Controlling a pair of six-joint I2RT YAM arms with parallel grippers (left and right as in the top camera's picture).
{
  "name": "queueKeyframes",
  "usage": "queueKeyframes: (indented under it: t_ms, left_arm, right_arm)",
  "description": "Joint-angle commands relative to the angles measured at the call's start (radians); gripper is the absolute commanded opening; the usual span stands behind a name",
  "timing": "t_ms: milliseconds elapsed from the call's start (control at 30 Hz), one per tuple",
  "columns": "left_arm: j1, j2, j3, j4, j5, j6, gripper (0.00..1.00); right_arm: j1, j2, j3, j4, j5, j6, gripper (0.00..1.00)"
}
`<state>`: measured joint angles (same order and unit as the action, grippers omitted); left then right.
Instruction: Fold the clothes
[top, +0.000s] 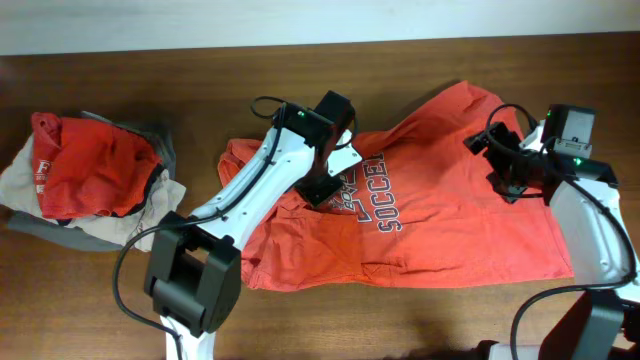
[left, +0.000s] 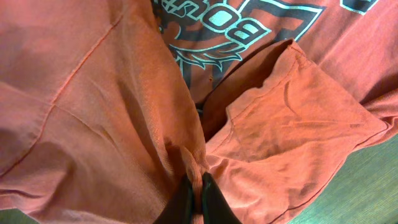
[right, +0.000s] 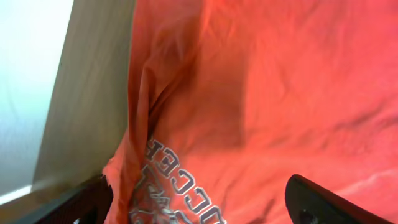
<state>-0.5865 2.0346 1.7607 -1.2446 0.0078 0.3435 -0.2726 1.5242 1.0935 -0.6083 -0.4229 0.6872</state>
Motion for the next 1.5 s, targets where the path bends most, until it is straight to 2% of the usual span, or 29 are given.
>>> queueKeyframes:
  t_ms: [0, 133, 433, 467, 500, 533, 667, 733, 800, 867, 933, 1133, 1233, 1467]
  left_arm:
    - [-0.005, -0.013, 0.005, -0.009, 0.028, -0.016, 0.06]
    - [-0.009, -0.013, 0.005, -0.031, 0.077, -0.017, 0.06]
    - [-0.01, -0.013, 0.003, -0.105, 0.082, -0.04, 0.08]
    - [-0.01, -0.013, 0.003, -0.107, 0.082, -0.04, 0.18]
    - [-0.01, -0.013, 0.002, -0.107, 0.082, -0.04, 0.35]
    - [-0.01, -0.013, 0.002, -0.106, 0.082, -0.04, 0.41]
    - [-0.01, -0.013, 0.002, -0.096, 0.082, -0.04, 0.43]
    - [-0.01, -0.013, 0.002, -0.068, 0.083, -0.045, 0.45]
    - [-0.01, -0.013, 0.003, -0.003, 0.083, -0.048, 0.45]
    - [-0.01, -0.013, 0.003, 0.114, 0.089, -0.064, 0.54]
    - [-0.01, -0.013, 0.003, 0.238, 0.153, -0.066, 0.57]
    - [-0.01, 0.03, 0.003, 0.606, 0.341, -0.066, 0.58]
    - [-0.01, 0.093, 0.006, 0.708, 0.418, -0.066, 0.58]
    - [-0.01, 0.298, 0.1, 0.792, 0.46, -0.065, 0.57]
  right_arm:
    - [0.021, 0.01, 0.003, 0.001, 0.009, 0.149, 0.93]
    - [0.025, 0.014, 0.003, 0.012, 0.025, 0.257, 0.94]
    - [0.031, 0.093, 0.003, 0.068, 0.025, 0.294, 0.93]
    - [0.034, 0.108, 0.003, 0.071, 0.024, 0.293, 0.94]
    - [0.038, 0.125, 0.003, 0.078, 0.025, 0.288, 0.94]
    - [0.042, 0.138, 0.003, 0.091, 0.024, 0.286, 0.94]
    - [0.064, 0.201, 0.003, 0.318, -0.047, 0.118, 0.96]
    - [0.079, 0.218, 0.006, 0.391, -0.07, 0.087, 0.97]
    - [0.095, 0.234, 0.018, 0.404, -0.055, 0.089, 0.97]
    - [0.111, 0.246, 0.023, 0.401, -0.036, 0.093, 0.96]
    - [0.111, 0.246, 0.023, 0.399, -0.036, 0.098, 0.96]
    - [0.019, 0.216, 0.049, 0.342, -0.021, 0.045, 0.96]
    - [-0.061, 0.172, 0.075, 0.252, -0.056, -0.06, 0.96]
    - [-0.1, 0.11, 0.09, 0.063, -0.091, -0.126, 0.96]
